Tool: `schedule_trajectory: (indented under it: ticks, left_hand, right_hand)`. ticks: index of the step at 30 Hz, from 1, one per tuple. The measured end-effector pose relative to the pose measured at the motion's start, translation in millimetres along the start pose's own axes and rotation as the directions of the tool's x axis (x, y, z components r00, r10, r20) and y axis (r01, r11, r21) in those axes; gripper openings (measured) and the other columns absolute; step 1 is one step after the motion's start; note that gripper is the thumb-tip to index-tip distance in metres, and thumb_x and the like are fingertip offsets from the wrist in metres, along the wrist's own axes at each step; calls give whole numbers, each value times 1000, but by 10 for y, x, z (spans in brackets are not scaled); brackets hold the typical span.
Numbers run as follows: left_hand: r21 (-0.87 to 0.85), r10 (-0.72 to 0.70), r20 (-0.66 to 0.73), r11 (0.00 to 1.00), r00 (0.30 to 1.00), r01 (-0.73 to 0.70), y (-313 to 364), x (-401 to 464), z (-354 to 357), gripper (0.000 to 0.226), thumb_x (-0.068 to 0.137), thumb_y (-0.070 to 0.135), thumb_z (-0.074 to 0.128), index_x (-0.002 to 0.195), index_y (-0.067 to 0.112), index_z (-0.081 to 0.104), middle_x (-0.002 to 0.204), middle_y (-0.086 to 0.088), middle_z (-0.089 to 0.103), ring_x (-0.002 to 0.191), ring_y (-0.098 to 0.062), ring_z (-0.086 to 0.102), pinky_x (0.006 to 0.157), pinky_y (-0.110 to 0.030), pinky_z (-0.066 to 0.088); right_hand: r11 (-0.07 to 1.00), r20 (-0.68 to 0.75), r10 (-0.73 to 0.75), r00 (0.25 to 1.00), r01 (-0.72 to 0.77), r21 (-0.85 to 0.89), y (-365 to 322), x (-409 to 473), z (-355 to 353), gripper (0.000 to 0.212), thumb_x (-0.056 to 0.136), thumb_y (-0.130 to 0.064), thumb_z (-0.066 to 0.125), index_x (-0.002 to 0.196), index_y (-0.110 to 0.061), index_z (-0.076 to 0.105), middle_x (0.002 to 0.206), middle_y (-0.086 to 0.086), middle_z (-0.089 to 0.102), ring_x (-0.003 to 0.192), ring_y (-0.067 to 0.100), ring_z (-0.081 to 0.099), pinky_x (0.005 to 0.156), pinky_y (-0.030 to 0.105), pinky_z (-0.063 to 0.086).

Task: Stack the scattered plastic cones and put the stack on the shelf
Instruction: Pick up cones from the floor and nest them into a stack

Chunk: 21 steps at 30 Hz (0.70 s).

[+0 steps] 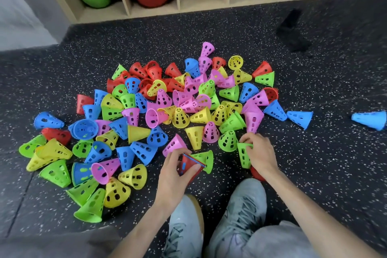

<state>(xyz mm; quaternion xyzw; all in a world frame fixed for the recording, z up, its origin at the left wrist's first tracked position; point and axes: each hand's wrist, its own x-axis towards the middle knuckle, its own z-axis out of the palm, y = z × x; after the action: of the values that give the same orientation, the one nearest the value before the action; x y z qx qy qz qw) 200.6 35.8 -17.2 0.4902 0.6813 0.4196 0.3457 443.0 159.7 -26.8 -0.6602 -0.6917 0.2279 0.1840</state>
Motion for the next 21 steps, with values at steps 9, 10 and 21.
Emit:
schedule_trajectory:
  ticks: [9,10,21]
  left_hand:
    - [6,26,3,1000,1000,-26,51,-48,-26,39,87,39,80,115,52,55,119,17,61,103,-3,63,86,-36,61]
    - [-1,28,1,1000,1000,-28,59,-59,-31,39,87,39,80,115,52,55,119,16,61,103,-4,64,85,-37,61]
    - [44,62,24,997,998,-63,139,-249,-215,41,89,36,78,118,53,54,118,16,65,103,-4,65,90,-38,58]
  right_hand:
    - [962,-108,69,992,-37,272,-275,-144,-311,28,97,-4,60,122,-14,67,106,-1,61,94,12,58,79,24,40]
    - [946,-116,63,991,-22,325,-340,-171,-344,27,97,-5,61,121,-14,69,107,-1,62,94,12,60,84,26,44]
    - [844,97,-133,986,62,533,-828,-718,-213,25,94,-13,69,114,-25,74,101,-22,71,94,-15,63,83,4,44]
